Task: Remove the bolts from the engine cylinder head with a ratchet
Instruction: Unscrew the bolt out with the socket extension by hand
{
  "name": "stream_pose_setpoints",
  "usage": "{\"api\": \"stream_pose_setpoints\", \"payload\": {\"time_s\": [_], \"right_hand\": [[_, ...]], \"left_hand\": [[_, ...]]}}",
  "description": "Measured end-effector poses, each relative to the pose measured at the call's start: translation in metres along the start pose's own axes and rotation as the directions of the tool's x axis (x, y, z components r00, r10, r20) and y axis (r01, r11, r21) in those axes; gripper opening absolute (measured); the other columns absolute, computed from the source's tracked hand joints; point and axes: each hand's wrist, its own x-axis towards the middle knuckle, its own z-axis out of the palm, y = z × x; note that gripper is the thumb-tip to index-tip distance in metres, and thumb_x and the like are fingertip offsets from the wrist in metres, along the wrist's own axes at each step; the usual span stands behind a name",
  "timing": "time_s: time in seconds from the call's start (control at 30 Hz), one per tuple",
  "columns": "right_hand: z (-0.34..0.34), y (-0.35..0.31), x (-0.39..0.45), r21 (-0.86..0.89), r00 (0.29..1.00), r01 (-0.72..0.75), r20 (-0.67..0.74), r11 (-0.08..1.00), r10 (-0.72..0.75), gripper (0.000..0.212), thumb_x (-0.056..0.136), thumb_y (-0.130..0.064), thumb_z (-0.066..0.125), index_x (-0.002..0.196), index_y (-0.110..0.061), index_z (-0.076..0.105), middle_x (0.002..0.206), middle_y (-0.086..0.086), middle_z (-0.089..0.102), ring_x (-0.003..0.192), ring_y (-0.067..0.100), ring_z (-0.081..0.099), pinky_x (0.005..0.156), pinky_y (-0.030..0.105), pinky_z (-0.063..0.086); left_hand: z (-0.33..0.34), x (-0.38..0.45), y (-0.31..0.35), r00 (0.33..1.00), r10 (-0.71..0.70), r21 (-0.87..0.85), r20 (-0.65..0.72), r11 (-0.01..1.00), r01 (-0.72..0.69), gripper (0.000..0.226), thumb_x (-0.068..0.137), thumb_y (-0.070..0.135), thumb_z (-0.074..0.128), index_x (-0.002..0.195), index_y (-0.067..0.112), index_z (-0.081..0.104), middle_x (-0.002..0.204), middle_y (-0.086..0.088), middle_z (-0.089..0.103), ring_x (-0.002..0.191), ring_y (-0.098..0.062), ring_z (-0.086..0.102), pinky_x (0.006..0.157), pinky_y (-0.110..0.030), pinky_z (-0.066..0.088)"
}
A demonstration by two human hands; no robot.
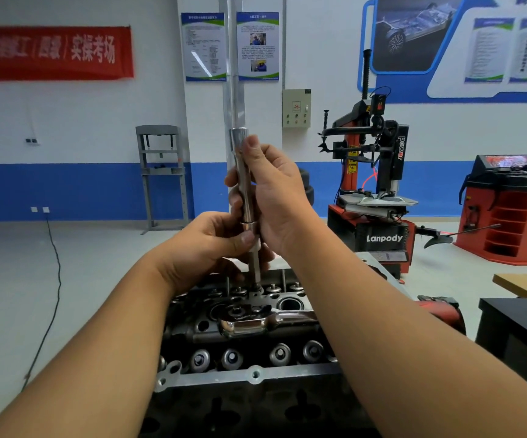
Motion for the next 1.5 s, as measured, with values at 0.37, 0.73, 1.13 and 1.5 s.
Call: {"api": "stream_pose_setpoints", "payload": {"time_s": [0.37, 0.73, 1.13, 1.5], "right_hand": [[0.002, 0.000, -0.003, -0.093, 0.997, 0.031, 0.074, 0.995, -0.024, 0.026, 0.105, -0.034, 0.059, 0.094, -0.011, 0.058, 0.068, 0.004, 0.065, 0.044, 0.019, 0.049, 0.042, 0.025, 0.042], [-0.002, -0.001, -0.004, 0.008, 0.998, 0.027, 0.055, 1.000, -0.027, 0.027, 0.101, -0.036, 0.065, 0.101, -0.012, 0.053, 0.070, 0.007, 0.065, 0.043, 0.021, 0.049, 0.045, 0.028, 0.045], [-0.006, -0.003, -0.004, 0.057, 0.996, -0.014, 0.092, 0.998, 0.009, 0.028, 0.099, -0.037, 0.067, 0.104, -0.012, 0.054, 0.071, 0.008, 0.065, 0.047, 0.021, 0.051, 0.046, 0.029, 0.047], [-0.002, -0.003, -0.002, -0.044, 0.996, -0.019, 0.088, 0.999, 0.023, 0.041, 0.108, -0.042, 0.048, 0.098, -0.004, 0.059, 0.071, 0.010, 0.061, 0.049, 0.022, 0.053, 0.048, 0.030, 0.048]], "left_hand": [[-0.002, 0.000, 0.000, 0.998, -0.040, -0.145, 0.052, 0.988, 0.047, 0.036, 0.088, 0.034, 0.071, 0.111, 0.006, 0.073, 0.111, -0.025, 0.074, 0.106, -0.041, 0.073, 0.078, -0.046, 0.061], [0.001, 0.004, -0.001, 0.996, 0.027, 0.043, -0.084, 0.999, -0.023, 0.050, 0.078, 0.029, 0.082, 0.115, -0.001, 0.064, 0.096, -0.016, 0.076, 0.089, -0.032, 0.074, 0.083, -0.047, 0.050], [0.001, -0.002, -0.005, 0.998, -0.023, -0.227, 0.058, 0.973, 0.035, 0.043, 0.065, 0.039, 0.098, 0.099, 0.018, 0.081, 0.100, -0.013, 0.077, 0.096, -0.031, 0.076, 0.071, -0.035, 0.061], [0.002, 0.003, -0.009, 1.000, -0.019, -0.274, 0.004, 0.961, 0.019, 0.021, 0.084, 0.031, 0.079, 0.101, 0.019, 0.081, 0.100, -0.014, 0.077, 0.095, -0.032, 0.075, 0.066, -0.037, 0.059]]}}
